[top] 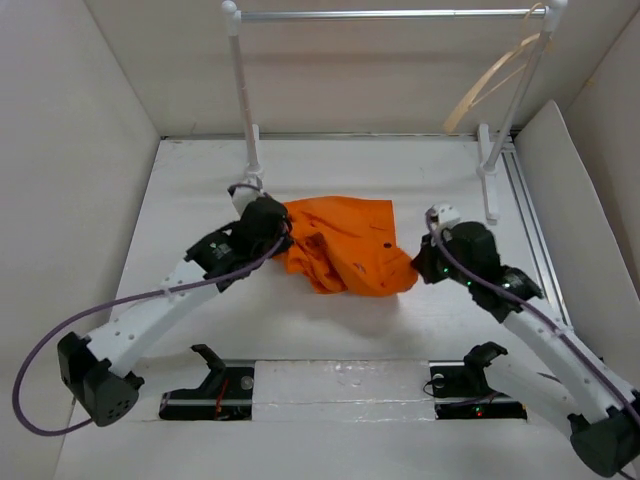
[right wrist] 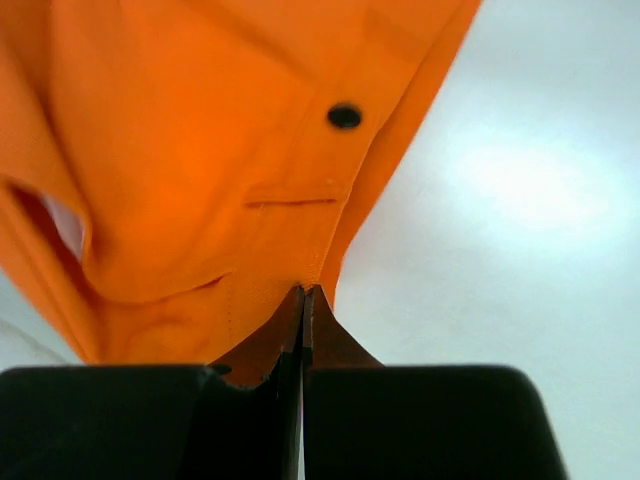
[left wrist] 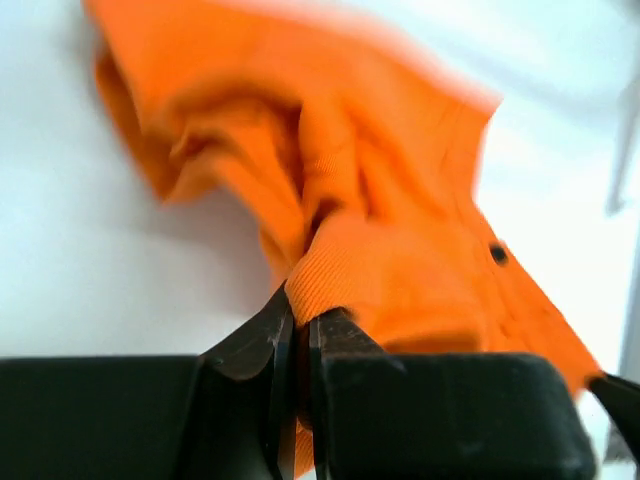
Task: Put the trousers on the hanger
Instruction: Flatten out the trousers at the center of the board.
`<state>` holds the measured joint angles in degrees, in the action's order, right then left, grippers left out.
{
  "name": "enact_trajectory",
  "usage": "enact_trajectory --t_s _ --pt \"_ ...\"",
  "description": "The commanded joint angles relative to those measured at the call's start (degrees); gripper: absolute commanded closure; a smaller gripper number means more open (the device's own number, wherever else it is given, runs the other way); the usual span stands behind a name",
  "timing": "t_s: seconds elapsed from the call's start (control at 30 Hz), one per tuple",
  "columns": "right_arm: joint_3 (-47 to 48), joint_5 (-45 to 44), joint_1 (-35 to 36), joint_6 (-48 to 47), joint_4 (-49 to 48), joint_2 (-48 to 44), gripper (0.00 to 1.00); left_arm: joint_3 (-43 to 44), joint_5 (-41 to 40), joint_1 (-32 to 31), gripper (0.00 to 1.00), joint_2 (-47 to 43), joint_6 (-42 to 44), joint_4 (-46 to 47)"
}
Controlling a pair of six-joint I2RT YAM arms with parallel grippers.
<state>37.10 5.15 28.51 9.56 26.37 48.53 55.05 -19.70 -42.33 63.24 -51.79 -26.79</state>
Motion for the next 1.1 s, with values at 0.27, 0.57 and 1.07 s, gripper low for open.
enact_trajectory --t_s 0.27,0.57,1.07 --pt "25.1 -12.9 -6.9 -6.5 33.5 -13.0 1.00 26.3 -17.5 -0.1 0.73 0.1 11.4 -35.1" --pt "6.4 14.0 -6.9 -8.5 41.6 -21.9 1.00 17.3 -15.0 1.6 0.31 -9.8 8.9 -30.9" --pt "10.3 24.4 -5.8 -16.4 26.0 -4.1 0.41 21.4 -1.7 -18.9 0.27 9.3 9.2 -9.7"
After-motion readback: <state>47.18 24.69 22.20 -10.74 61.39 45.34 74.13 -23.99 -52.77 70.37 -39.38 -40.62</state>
